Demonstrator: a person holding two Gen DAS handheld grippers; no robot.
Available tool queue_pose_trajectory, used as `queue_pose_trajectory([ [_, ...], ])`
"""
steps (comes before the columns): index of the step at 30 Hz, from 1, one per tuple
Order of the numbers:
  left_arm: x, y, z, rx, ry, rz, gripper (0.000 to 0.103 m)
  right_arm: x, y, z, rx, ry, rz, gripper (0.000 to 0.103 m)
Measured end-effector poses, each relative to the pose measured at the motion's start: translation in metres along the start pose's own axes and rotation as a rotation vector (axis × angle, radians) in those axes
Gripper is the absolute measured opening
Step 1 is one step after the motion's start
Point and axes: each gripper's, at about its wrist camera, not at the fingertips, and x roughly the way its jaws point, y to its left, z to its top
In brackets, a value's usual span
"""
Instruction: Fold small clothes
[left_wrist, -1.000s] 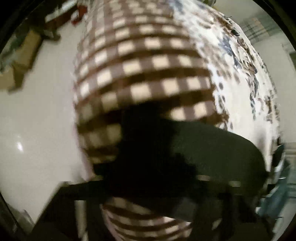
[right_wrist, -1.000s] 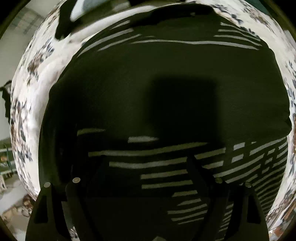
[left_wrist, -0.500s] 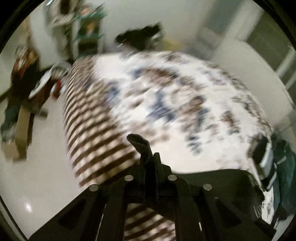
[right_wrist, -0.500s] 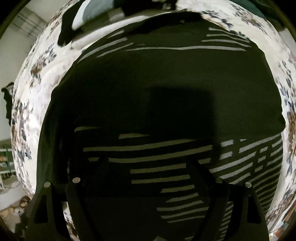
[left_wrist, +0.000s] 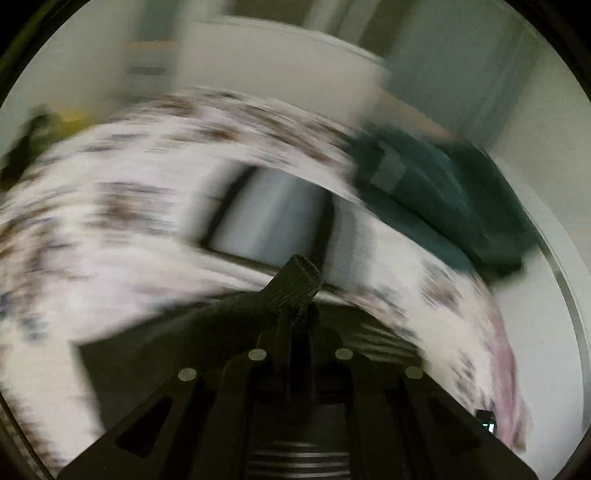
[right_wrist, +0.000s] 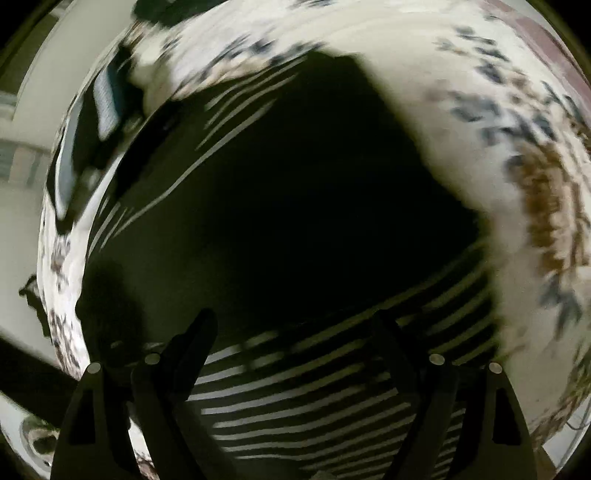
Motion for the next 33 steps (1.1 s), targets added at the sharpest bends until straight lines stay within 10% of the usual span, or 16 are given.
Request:
queue_pose_trajectory([
  [5, 0.093, -0.156, -0.06, 0.272, 0.17, -0.133, 0.005, -0.027, -0.094, 0.025, 0.06, -0.017, -0.073, 0.087],
  [13, 0.144, -0.21, -0.137, 0.4, 0.33, -0.029, 0.016, -0.054, -0.204, 0.035, 0.093, 0.007, -0.133, 0.087],
  [18, 0.112, -0.147, -0.152, 0.307, 0.297, 0.058, 0.074, -0.074, -0.226, 0.035, 0.113, 0.045, -0.072, 0.087],
  [28, 0.04, 0.072, -0.215, -0.001, 0.344, 0.544, 0.074, -0.054, -0.077, 0.083, -0.213, 0.068, 0.075, 0.087],
  [33, 0.049, 0.13, -0.239, -0.197, 0.368, 0.517, 0.103, 0.005, -0.004, 0.117, -0.362, 0.035, -0.052, 0.087],
])
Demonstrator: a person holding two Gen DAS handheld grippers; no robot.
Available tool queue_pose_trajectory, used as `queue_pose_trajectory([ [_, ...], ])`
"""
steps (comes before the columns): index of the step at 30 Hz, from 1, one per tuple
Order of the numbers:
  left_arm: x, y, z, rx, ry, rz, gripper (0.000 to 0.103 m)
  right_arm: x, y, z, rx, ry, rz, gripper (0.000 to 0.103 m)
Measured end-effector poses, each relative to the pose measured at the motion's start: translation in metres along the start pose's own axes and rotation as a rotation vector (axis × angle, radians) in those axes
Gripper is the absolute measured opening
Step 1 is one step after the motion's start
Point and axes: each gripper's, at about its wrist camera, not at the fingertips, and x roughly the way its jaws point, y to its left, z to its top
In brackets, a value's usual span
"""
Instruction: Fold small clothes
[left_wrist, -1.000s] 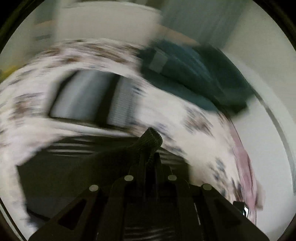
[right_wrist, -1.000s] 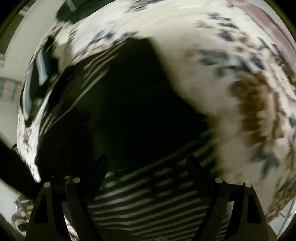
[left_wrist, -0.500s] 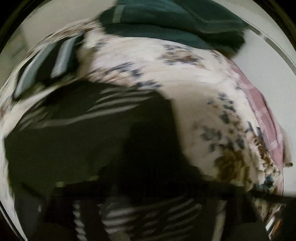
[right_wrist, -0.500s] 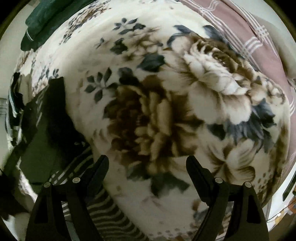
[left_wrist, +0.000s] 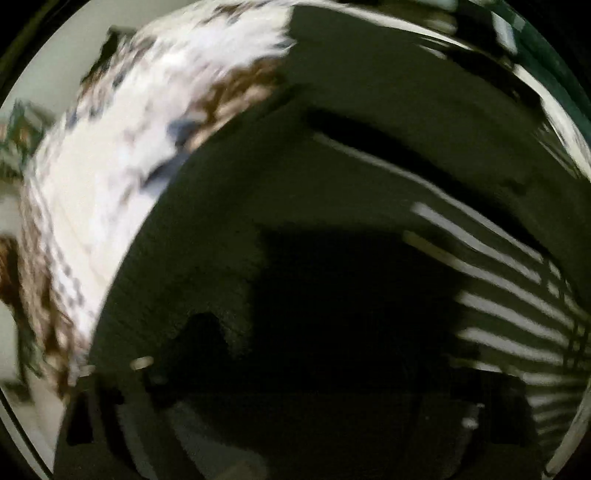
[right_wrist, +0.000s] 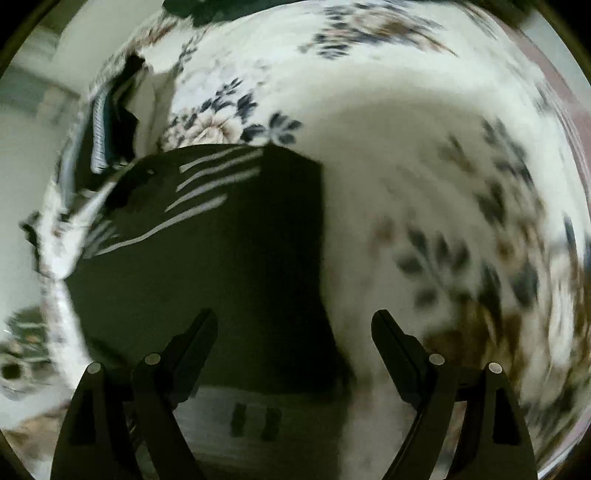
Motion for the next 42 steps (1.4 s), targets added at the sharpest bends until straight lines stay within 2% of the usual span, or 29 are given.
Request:
queue_pose_trajectory([
  [2, 0.01, 0.008, 0.004, -0.053, 0.013, -0.043, 0.103, 0.025, 0.019, 0.015, -0.067, 0.029, -0.069, 0.084],
  [3, 0.012, 0.008, 0.006, -0.071, 0.008, -0.045, 0.103, 0.032, 0.024, 0.019, -0.094, 0.043, -0.092, 0.059],
  [4, 0.013, 0.008, 0.006, -0.078, 0.006, -0.039, 0.103, 0.04, 0.03, 0.021, -0.114, 0.066, -0.078, 0.037],
  [5, 0.013, 0.007, 0.006, -0.081, 0.006, -0.027, 0.103, 0.04, 0.034, 0.021, -0.117, 0.057, -0.078, 0.021],
  [6, 0.013, 0.005, 0.006, -0.079, 0.002, -0.014, 0.103, 0.034, 0.038, 0.019, -0.134, 0.021, -0.102, 0.016],
  [8, 0.013, 0.005, 0.006, -0.076, 0.011, -0.01, 0.103, 0.019, 0.046, 0.014, -0.175, -0.051, -0.156, 0.013],
  [10, 0.01, 0.008, 0.008, -0.081, 0.035, -0.025, 0.103, 0.013, 0.039, 0.012, -0.136, -0.072, -0.196, 0.013],
  [12, 0.001, 0.013, 0.014, -0.1, 0.047, -0.046, 0.103, 0.02, 0.032, 0.011, -0.114, -0.023, -0.227, 0.013],
  [14, -0.013, 0.022, 0.022, -0.135, 0.019, -0.085, 0.103, 0.027, 0.037, 0.014, -0.135, 0.067, -0.261, 0.015],
  [16, -0.03, 0.036, 0.033, -0.188, -0.042, -0.152, 0.103, 0.013, 0.048, 0.023, -0.142, 0.098, -0.278, 0.024],
  [17, -0.036, 0.043, 0.042, -0.221, -0.072, -0.186, 0.102, 0.003, 0.053, 0.028, -0.131, 0.085, -0.258, 0.035],
  [18, -0.041, 0.053, 0.053, -0.265, -0.104, -0.235, 0.1, -0.009, 0.059, 0.033, -0.118, 0.06, -0.21, 0.047],
  [20, -0.036, 0.069, 0.077, -0.347, -0.136, -0.328, 0.097, -0.027, 0.083, 0.044, -0.116, 0.019, -0.066, 0.061],
  [22, -0.022, 0.078, 0.101, -0.406, -0.139, -0.402, 0.078, -0.021, 0.12, 0.054, -0.177, 0.049, 0.07, 0.063],
  [23, -0.009, 0.075, 0.113, -0.427, -0.132, -0.432, 0.059, -0.01, 0.148, 0.062, -0.233, 0.08, 0.138, 0.063],
  [24, -0.003, 0.073, 0.123, -0.433, -0.122, -0.443, 0.044, 0.002, 0.176, 0.067, -0.284, 0.103, 0.195, 0.063],
  [26, 0.01, 0.07, 0.129, -0.422, -0.101, -0.449, 0.024, 0.029, 0.24, 0.073, -0.415, 0.153, 0.309, 0.063],
  [27, 0.017, 0.069, 0.131, -0.411, -0.098, -0.434, 0.024, 0.045, 0.271, 0.074, -0.479, 0.193, 0.345, 0.063],
  [29, 0.016, 0.066, 0.128, -0.393, -0.115, -0.431, 0.02, 0.08, 0.325, 0.074, -0.596, 0.25, 0.341, 0.063],
  [32, 0.018, 0.067, 0.123, -0.393, -0.122, -0.445, 0.018, 0.125, 0.363, 0.073, -0.697, 0.332, 0.291, 0.063],
  [33, 0.019, 0.069, 0.121, -0.403, -0.123, -0.455, 0.018, 0.129, 0.368, 0.07, -0.709, 0.354, 0.306, 0.054],
  [34, 0.021, 0.071, 0.122, -0.409, -0.122, -0.461, 0.017, 0.128, 0.374, 0.069, -0.722, 0.35, 0.341, 0.037],
  [35, 0.021, 0.072, 0.123, -0.415, -0.122, -0.466, 0.017, 0.124, 0.375, 0.07, -0.724, 0.317, 0.33, 0.008],
  [36, 0.021, 0.072, 0.122, -0.417, -0.123, -0.469, 0.017, 0.121, 0.372, 0.073, -0.703, 0.29, 0.332, 0.002],
  [39, 0.021, 0.073, 0.121, -0.412, -0.128, -0.471, 0.017, 0.108, 0.36, 0.09, -0.612, 0.169, 0.286, 0.002],
  [40, 0.02, 0.074, 0.121, -0.415, -0.126, -0.476, 0.017, 0.106, 0.354, 0.096, -0.588, 0.152, 0.271, 0.002],
  [42, 0.021, 0.074, 0.123, -0.415, -0.122, -0.479, 0.017, 0.112, 0.348, 0.109, -0.553, 0.181, 0.256, 0.002],
])
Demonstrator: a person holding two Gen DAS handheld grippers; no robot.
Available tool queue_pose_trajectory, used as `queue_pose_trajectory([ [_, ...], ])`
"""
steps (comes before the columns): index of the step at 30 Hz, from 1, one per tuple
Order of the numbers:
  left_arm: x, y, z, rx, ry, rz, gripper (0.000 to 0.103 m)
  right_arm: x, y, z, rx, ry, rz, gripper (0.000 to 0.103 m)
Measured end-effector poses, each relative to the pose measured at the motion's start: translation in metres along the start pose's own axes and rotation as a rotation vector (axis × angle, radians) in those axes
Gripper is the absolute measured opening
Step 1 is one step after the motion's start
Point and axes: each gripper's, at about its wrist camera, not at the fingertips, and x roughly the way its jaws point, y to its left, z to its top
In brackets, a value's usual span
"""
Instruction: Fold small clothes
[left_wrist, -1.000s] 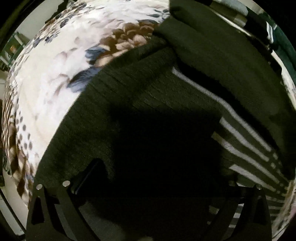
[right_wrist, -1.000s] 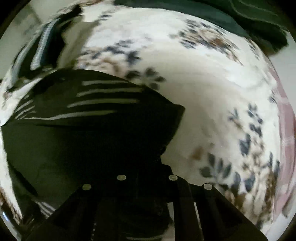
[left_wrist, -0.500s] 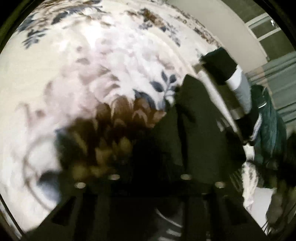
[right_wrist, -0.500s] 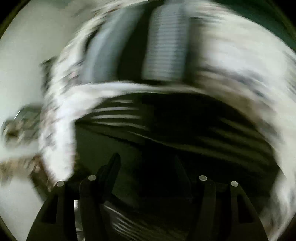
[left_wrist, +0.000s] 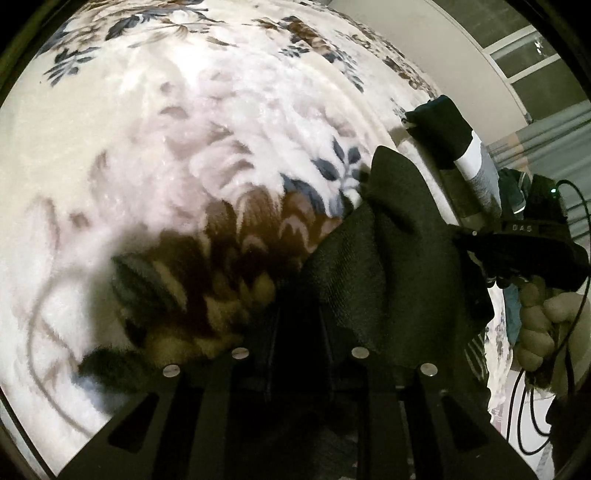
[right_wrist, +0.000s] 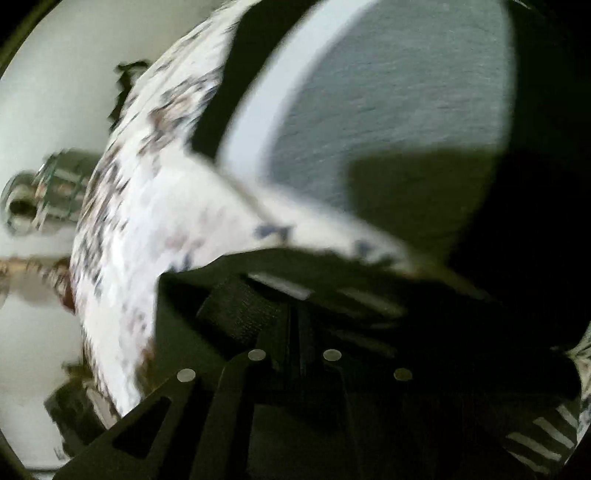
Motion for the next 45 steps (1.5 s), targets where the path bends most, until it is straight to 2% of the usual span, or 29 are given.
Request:
queue_pose_trajectory([
  [2, -0.002, -0.001, 0.0, 0.01, -0.001, 0.005, 0.017, -0.002, -0.001, 0.004, 0.008, 0.023, 0.04, 0.003],
  [4, -0.002, -0.001, 0.001, 0.016, 0.001, 0.006, 0.017, -0.005, 0.004, 0.008, 0.001, 0.021, 0.014, 0.008],
  [5, -0.002, -0.001, 0.001, 0.016, 0.002, 0.007, 0.017, -0.008, 0.008, 0.01, 0.009, 0.013, 0.006, 0.026],
  [6, -0.002, -0.001, 0.001, 0.017, 0.004, 0.007, 0.017, -0.012, 0.013, 0.01, 0.011, 0.0, 0.025, 0.052],
  [7, -0.002, -0.001, 0.001, 0.019, 0.004, 0.009, 0.017, -0.014, 0.02, 0.009, 0.006, -0.008, 0.064, 0.06],
  [8, -0.003, -0.002, 0.001, 0.023, 0.003, 0.011, 0.017, -0.013, 0.031, 0.009, -0.019, 0.008, 0.14, 0.062],
  [9, -0.003, -0.003, 0.002, 0.026, 0.002, 0.012, 0.017, -0.011, 0.036, 0.008, -0.041, 0.03, 0.163, 0.062],
  [12, -0.004, -0.004, 0.001, 0.035, -0.001, 0.012, 0.015, 0.016, 0.059, -0.004, -0.166, 0.15, 0.115, 0.061],
  [13, -0.004, -0.004, 0.001, 0.036, -0.001, 0.012, 0.014, 0.024, 0.062, -0.009, -0.189, 0.168, 0.076, 0.053],
  [14, -0.005, -0.004, 0.001, 0.038, -0.003, 0.009, 0.014, 0.025, 0.064, -0.011, -0.195, 0.156, 0.065, 0.009],
  [15, -0.006, -0.004, 0.001, 0.039, -0.005, 0.006, 0.013, 0.02, 0.062, -0.012, -0.174, 0.126, 0.051, 0.002],
  [18, -0.009, -0.003, 0.002, 0.043, -0.018, -0.002, 0.012, -0.005, 0.045, -0.002, -0.074, -0.009, 0.017, 0.002],
  [19, -0.009, -0.002, 0.002, 0.043, -0.02, -0.008, 0.012, -0.007, 0.04, 0.002, -0.057, -0.017, 0.007, 0.002],
  [21, -0.008, -0.001, 0.004, 0.035, -0.018, -0.018, 0.012, 0.0, 0.031, 0.009, -0.017, 0.002, -0.019, 0.002],
  [23, -0.008, 0.0, 0.006, 0.026, -0.002, -0.021, 0.013, 0.009, 0.031, 0.011, -0.038, 0.038, -0.059, 0.002],
  [24, -0.009, 0.0, 0.008, 0.024, 0.008, -0.01, 0.016, 0.011, 0.028, 0.012, -0.018, 0.069, -0.045, 0.002],
  [25, -0.011, -0.001, 0.01, 0.024, 0.012, 0.001, 0.016, 0.01, 0.024, 0.013, 0.019, 0.089, -0.017, 0.004],
  [26, -0.015, -0.002, 0.012, 0.035, 0.013, 0.026, 0.016, 0.004, 0.017, 0.01, 0.068, 0.087, 0.001, 0.011],
  [27, -0.02, -0.005, 0.014, 0.069, 0.002, 0.088, 0.019, -0.006, 0.01, 0.006, 0.105, 0.068, 0.017, 0.023],
  [28, -0.024, -0.008, 0.016, 0.101, -0.01, 0.154, 0.024, -0.018, 0.003, -0.001, 0.143, 0.045, 0.034, 0.03],
  [29, -0.029, -0.011, 0.018, 0.137, -0.025, 0.205, 0.039, -0.038, -0.011, -0.013, 0.189, 0.014, 0.055, 0.046],
  [30, -0.038, -0.013, 0.021, 0.177, -0.056, 0.229, 0.063, -0.055, -0.022, -0.026, 0.223, -0.008, 0.067, 0.054],
  [32, -0.051, -0.015, 0.025, 0.224, -0.1, 0.258, 0.088, -0.093, -0.047, -0.061, 0.317, -0.038, 0.065, 0.054],
  [35, -0.066, -0.019, 0.027, 0.291, -0.149, 0.262, 0.088, -0.157, -0.103, -0.128, 0.487, -0.085, -0.013, 0.054],
  [37, -0.073, -0.022, 0.026, 0.329, -0.15, 0.252, 0.088, -0.191, -0.135, -0.172, 0.595, -0.112, -0.083, 0.06],
  [38, -0.076, -0.024, 0.023, 0.345, -0.152, 0.247, 0.088, -0.215, -0.166, -0.198, 0.669, -0.133, -0.121, 0.068],
  [39, -0.08, -0.026, 0.018, 0.363, -0.152, 0.246, 0.088, -0.226, -0.185, -0.216, 0.716, -0.143, -0.141, 0.069],
  [42, -0.084, -0.033, 0.001, 0.376, -0.148, 0.263, 0.088, -0.231, -0.238, -0.251, 0.804, -0.149, -0.173, 0.069],
  [45, -0.08, -0.041, -0.027, 0.369, -0.117, 0.303, 0.088, -0.203, -0.285, -0.252, 0.827, -0.156, -0.144, 0.069],
])
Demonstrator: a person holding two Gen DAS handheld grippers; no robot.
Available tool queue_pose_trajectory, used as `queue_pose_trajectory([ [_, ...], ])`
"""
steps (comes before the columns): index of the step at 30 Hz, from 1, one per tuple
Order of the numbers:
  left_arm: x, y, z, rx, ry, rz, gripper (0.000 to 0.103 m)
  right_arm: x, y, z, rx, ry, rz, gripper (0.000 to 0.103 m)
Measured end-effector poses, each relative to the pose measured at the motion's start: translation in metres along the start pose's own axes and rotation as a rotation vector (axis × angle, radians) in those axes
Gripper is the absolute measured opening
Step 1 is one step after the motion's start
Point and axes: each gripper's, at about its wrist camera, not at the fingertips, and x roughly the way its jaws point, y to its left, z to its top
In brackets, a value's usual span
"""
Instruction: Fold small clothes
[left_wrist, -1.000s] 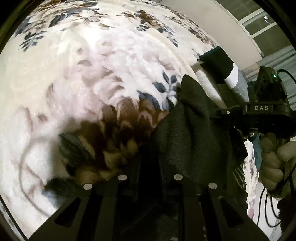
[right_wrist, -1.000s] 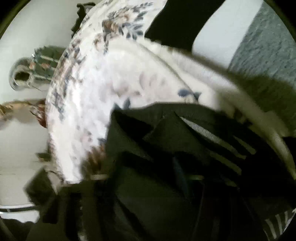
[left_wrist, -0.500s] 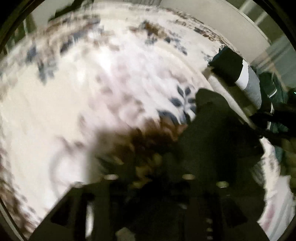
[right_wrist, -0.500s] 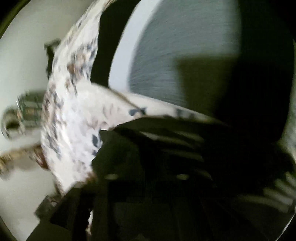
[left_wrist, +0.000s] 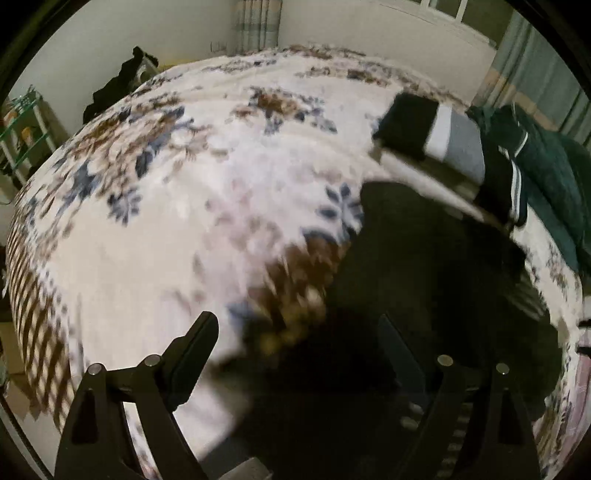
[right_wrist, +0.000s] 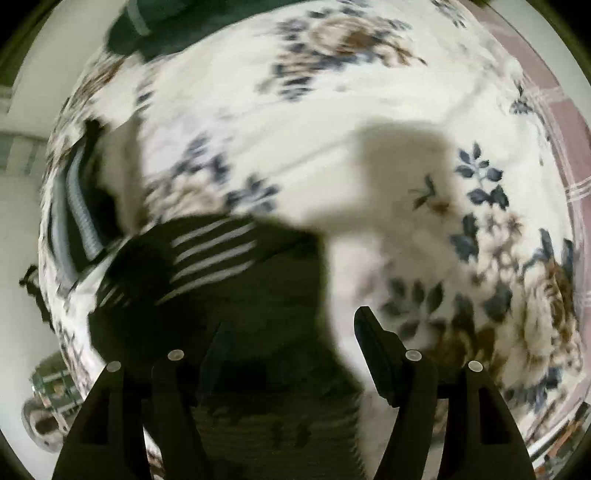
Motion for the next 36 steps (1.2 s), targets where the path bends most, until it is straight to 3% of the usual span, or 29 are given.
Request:
queue_pose_trajectory([
  [4, -0.012, -0.028, -0.041, 0.056, 0.032, 0.063, 0.088, 0.066, -0.005, 0.045, -0.038, 0.049, 0.104, 0.069],
  [6, -0.024, -0.046, -0.068, 0.085, 0.035, 0.132, 0.088, 0.106, 0.002, 0.058, -0.074, 0.144, 0.163, 0.071],
  [9, -0.041, -0.065, -0.099, 0.083, 0.043, 0.199, 0.088, 0.116, 0.017, 0.061, -0.195, 0.159, 0.158, 0.072],
  [10, -0.046, -0.072, -0.11, 0.074, 0.049, 0.216, 0.088, 0.116, 0.021, 0.061, -0.236, 0.168, 0.172, 0.064],
  [11, -0.05, -0.078, -0.12, 0.064, 0.055, 0.227, 0.088, 0.115, 0.025, 0.059, -0.285, 0.195, 0.203, 0.025],
  [12, -0.055, -0.085, -0.131, 0.053, 0.063, 0.239, 0.088, 0.114, 0.028, 0.058, -0.304, 0.215, 0.226, 0.008],
  [15, -0.06, -0.104, -0.158, 0.04, 0.1, 0.248, 0.088, 0.088, 0.035, 0.057, -0.369, 0.112, 0.195, 0.007],
  [17, -0.062, -0.116, -0.173, 0.048, 0.122, 0.245, 0.088, 0.06, 0.028, 0.068, -0.343, 0.026, 0.181, 0.007],
  [19, -0.064, -0.131, -0.189, 0.067, 0.147, 0.208, 0.088, 0.048, 0.024, 0.08, -0.348, -0.029, 0.142, 0.006],
  [23, -0.063, -0.156, -0.217, 0.139, 0.196, 0.172, 0.088, 0.082, 0.029, 0.088, -0.393, 0.044, 0.047, 0.006],
  [25, -0.065, -0.168, -0.232, 0.17, 0.23, 0.137, 0.088, 0.09, 0.03, 0.09, -0.363, 0.082, 0.056, 0.008],
  [26, -0.068, -0.175, -0.241, 0.196, 0.246, 0.112, 0.088, 0.09, 0.027, 0.092, -0.32, 0.127, 0.103, 0.009],
  [28, -0.078, -0.191, -0.261, 0.257, 0.264, 0.074, 0.088, 0.084, 0.019, 0.09, -0.278, 0.187, 0.14, 0.02],
  [32, -0.092, -0.221, -0.313, 0.351, 0.35, -0.031, 0.088, 0.053, -0.01, 0.068, -0.332, 0.218, 0.152, 0.053],
  [33, -0.091, -0.228, -0.324, 0.369, 0.372, -0.047, 0.088, 0.047, -0.021, 0.06, -0.336, 0.232, 0.154, 0.058],
  [36, -0.079, -0.255, -0.361, 0.457, 0.446, -0.082, 0.088, 0.038, -0.053, 0.043, -0.319, 0.289, 0.169, 0.058],
])
